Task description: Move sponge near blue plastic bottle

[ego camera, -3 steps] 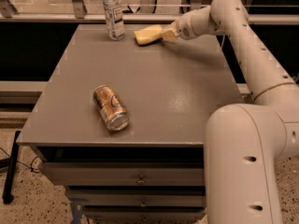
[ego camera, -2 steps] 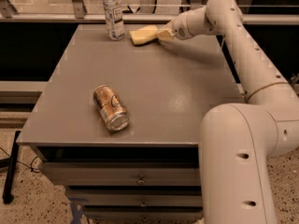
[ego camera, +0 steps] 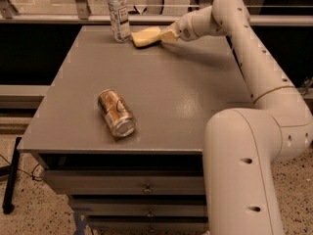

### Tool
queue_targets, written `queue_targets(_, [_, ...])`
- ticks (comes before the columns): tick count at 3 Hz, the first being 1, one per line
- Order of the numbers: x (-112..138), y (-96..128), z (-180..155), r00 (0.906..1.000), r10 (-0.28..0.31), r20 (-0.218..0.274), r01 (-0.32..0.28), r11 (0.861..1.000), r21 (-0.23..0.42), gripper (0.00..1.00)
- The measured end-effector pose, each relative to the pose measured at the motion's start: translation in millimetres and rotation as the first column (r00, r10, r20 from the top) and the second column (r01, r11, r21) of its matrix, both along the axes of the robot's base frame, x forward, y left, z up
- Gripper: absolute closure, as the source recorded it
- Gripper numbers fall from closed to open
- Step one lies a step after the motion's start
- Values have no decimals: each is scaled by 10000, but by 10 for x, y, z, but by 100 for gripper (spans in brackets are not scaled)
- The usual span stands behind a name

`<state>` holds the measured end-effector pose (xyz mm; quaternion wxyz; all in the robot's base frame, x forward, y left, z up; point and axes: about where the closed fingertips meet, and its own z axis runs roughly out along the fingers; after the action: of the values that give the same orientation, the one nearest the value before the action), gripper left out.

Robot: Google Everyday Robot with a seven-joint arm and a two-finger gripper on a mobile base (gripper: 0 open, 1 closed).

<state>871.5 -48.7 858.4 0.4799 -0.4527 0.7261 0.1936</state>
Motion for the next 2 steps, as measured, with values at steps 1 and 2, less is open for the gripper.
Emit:
queue_targets(1, [-12, 43, -6, 9999, 105, -118, -104, 9999, 84, 36])
queue_targets(2, [-51, 42, 26, 9996, 224, -180, -220, 9996, 191, 12])
